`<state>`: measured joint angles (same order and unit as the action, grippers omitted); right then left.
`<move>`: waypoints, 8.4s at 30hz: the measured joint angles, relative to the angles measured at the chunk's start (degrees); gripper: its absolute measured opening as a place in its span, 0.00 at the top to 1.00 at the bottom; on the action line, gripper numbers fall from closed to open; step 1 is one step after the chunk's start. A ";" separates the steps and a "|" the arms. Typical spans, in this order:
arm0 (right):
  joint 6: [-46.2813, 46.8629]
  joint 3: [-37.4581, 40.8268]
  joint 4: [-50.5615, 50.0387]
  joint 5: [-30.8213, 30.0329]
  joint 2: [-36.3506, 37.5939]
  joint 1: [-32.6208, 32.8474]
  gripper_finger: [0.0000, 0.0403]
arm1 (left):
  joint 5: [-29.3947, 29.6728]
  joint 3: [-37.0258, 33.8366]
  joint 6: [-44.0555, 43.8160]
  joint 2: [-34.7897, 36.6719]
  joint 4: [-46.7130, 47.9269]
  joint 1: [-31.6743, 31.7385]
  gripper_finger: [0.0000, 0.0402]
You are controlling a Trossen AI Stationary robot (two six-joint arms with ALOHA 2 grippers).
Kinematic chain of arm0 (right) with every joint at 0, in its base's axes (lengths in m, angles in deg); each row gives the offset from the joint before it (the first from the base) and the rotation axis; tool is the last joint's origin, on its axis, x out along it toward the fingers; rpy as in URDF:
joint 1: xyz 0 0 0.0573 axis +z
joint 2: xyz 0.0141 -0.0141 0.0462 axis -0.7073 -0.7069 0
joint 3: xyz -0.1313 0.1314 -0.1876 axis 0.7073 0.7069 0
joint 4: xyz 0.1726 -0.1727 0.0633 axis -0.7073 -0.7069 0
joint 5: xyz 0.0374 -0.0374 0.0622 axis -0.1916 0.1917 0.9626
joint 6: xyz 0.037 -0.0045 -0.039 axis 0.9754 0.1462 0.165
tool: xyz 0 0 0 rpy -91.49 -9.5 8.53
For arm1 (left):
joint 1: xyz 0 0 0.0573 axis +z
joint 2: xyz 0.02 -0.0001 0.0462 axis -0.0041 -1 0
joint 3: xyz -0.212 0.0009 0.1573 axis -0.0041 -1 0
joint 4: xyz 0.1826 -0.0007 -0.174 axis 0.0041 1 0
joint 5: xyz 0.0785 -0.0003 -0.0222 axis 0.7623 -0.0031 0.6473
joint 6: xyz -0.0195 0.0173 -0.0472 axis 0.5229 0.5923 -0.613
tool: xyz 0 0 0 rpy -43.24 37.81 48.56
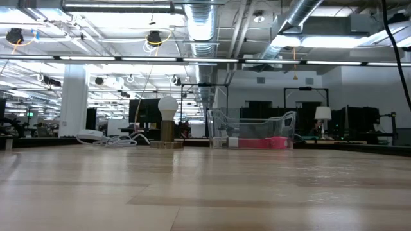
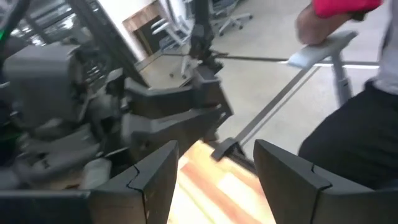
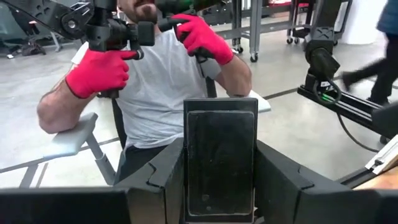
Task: Pick & Place Office items
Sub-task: Put the black digital clock into the yellow basket
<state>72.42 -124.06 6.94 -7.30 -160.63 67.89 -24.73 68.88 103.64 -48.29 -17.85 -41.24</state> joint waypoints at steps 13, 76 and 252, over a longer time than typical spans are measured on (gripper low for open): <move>-0.43 0.00 0.45 0.02 0.00 0.60 0.64 | -3.22 0.00 1.74 0.08 -3.11 -0.06 0.49; -3.73 -1.00 -0.26 -13.97 -0.09 -2.10 0.64 | -4.55 0.00 -7.55 -0.04 -2.69 0.20 0.49; 15.98 -3.63 -44.61 -25.57 0.35 -5.97 0.51 | -16.23 7.30 -102.41 3.86 67.57 -22.38 0.85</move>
<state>88.40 -127.68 -37.67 -32.87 -160.28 61.92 -40.96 76.18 1.23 -44.42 49.72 -63.63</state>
